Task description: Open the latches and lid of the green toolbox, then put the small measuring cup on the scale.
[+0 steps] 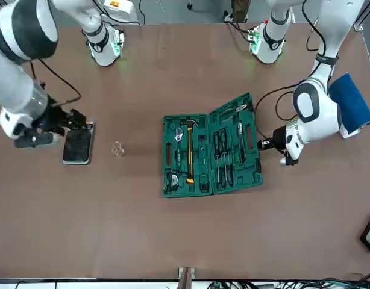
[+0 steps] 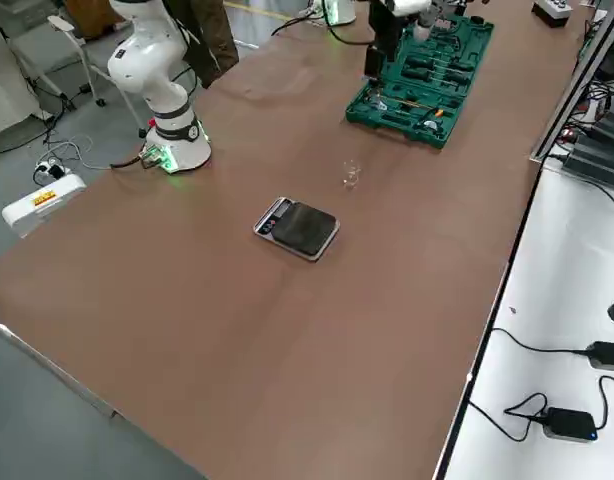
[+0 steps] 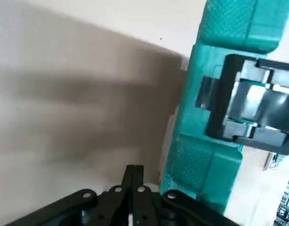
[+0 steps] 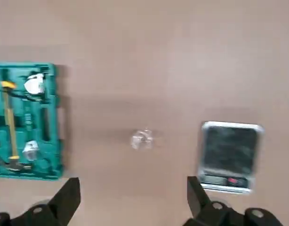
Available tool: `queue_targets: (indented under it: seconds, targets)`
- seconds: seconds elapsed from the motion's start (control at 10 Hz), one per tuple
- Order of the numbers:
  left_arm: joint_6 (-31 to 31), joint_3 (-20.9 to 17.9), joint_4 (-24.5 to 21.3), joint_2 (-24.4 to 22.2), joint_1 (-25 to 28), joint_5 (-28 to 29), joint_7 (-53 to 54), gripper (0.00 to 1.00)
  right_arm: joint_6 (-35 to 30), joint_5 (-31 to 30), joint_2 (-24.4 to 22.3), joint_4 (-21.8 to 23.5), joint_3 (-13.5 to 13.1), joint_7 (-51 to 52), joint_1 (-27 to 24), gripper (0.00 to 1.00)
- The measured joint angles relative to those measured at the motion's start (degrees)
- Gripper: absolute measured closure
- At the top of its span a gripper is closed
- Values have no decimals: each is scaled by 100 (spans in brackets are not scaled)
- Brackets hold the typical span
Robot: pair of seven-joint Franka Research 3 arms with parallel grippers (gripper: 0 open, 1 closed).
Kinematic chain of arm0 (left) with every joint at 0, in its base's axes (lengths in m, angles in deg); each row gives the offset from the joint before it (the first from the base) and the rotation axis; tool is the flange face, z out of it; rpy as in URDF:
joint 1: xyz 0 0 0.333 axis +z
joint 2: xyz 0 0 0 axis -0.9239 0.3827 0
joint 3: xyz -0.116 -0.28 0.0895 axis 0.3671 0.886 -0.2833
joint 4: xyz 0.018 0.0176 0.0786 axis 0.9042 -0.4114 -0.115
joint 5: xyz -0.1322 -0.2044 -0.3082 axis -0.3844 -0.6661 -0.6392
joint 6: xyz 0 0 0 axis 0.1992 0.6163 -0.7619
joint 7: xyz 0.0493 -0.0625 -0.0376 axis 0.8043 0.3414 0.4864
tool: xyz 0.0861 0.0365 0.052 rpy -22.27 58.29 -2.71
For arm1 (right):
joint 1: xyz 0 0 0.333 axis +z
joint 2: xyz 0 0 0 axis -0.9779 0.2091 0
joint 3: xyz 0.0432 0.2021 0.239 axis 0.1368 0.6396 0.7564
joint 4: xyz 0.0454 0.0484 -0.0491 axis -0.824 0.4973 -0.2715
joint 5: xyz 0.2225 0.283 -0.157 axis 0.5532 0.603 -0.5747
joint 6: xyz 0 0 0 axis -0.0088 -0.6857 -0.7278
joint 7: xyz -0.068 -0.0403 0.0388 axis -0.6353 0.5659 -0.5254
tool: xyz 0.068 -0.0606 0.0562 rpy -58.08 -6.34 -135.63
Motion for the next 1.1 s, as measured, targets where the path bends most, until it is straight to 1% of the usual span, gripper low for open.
queue_targets:
  seconds: [0.1,0.3,0.5,0.7,0.8,0.9,1.1]
  targets:
    - [0,-4,0,0,4,3,-1,99,-139,-169,-116,-105,-3,-49,-33,0]
    - [0,-18,-1,1,35,103,-2,99,-272,-237,-302,-147,-1,-56,-179,0]
    - [7,-24,-8,20,70,145,-4,99,-289,-241,-315,-151,-2,-43,-375,0]
    - [32,-24,-8,44,101,238,-4,99,-429,-241,-312,-148,15,-45,-400,0]
    - [32,-24,-9,45,138,271,-4,99,-486,-241,-304,-141,70,-106,-396,0]
    - [36,-28,-13,49,167,298,-3,99,-511,-240,-285,-134,223,-312,-395,0]
    - [69,-28,-19,85,179,308,-2,99,-340,-240,-183,-5,681,-753,-371,0]
